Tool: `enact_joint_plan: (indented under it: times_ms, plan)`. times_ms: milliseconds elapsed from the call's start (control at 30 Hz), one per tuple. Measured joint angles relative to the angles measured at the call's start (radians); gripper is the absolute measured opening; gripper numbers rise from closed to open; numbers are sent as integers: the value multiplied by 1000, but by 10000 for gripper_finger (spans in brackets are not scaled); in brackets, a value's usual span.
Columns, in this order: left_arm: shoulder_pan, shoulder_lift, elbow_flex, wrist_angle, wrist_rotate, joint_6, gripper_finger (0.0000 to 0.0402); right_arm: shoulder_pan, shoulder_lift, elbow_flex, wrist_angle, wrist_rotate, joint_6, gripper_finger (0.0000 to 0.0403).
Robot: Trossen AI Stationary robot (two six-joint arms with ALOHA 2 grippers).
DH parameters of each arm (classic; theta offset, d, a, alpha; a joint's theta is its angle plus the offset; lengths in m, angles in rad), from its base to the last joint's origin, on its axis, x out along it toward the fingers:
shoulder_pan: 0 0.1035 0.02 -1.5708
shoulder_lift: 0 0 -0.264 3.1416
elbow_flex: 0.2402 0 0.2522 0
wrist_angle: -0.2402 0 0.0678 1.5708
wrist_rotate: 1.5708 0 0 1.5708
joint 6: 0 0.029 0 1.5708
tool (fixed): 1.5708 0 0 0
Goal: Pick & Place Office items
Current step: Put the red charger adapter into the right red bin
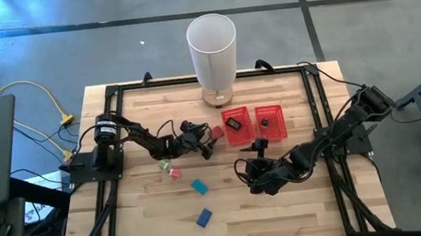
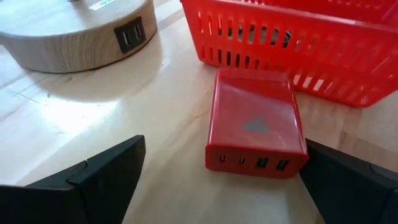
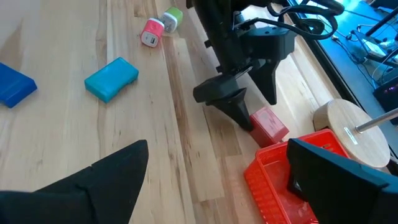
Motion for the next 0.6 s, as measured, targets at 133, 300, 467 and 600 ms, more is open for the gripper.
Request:
enact_joint_plan:
  times_ms: [133,300,467,600]
  plan:
    - [5,45,3,69,17,-1,396,0,0,0,0,0,0,371]
    - [2,93,5,150,12,8,388,0,0,0,0,0,0,371]
    - [0,106,5,180,14,9,370,0,0,0,-1,0,-2,371]
    - [0,106,5,181,13,7,351,0,0,0,-1,0,-2,371]
